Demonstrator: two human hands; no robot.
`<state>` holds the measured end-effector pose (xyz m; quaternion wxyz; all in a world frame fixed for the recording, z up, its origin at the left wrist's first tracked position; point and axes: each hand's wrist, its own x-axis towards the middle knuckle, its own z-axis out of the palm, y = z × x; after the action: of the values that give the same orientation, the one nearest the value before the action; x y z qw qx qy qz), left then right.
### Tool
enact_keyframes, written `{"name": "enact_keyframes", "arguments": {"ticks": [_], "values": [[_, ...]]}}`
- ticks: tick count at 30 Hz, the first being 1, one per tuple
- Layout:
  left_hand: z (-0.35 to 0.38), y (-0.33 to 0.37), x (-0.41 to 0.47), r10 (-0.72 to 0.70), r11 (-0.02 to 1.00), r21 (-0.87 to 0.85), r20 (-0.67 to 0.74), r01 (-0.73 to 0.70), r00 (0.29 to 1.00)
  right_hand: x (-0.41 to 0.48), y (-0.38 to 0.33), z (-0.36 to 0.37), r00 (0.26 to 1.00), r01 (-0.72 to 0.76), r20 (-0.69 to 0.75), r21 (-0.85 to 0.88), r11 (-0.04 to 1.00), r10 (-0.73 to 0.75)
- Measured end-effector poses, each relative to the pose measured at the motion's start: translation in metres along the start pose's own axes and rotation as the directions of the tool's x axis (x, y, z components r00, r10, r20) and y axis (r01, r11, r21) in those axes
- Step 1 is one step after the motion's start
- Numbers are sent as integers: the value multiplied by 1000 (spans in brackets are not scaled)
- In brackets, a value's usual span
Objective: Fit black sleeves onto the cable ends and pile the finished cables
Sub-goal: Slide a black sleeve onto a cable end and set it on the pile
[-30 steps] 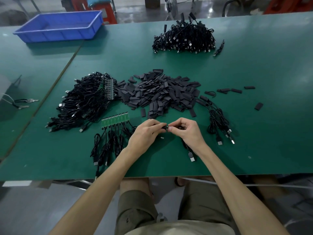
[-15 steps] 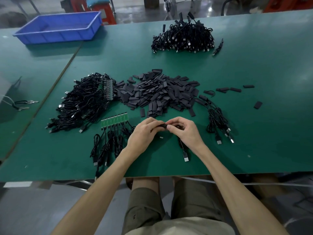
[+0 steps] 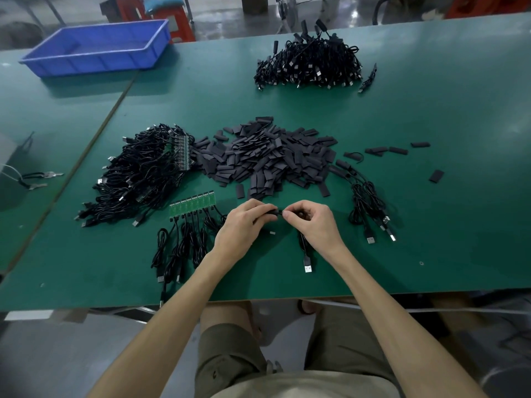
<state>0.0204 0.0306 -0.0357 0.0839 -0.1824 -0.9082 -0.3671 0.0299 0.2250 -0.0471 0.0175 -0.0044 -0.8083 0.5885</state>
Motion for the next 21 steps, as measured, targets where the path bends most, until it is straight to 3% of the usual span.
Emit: {"name": "enact_keyframes", "arguments": {"ticks": [21], "values": [[0, -1, -2, 131, 984, 112, 40, -135, 991, 1, 2, -2, 999, -3, 48, 30, 1000, 2]]}}
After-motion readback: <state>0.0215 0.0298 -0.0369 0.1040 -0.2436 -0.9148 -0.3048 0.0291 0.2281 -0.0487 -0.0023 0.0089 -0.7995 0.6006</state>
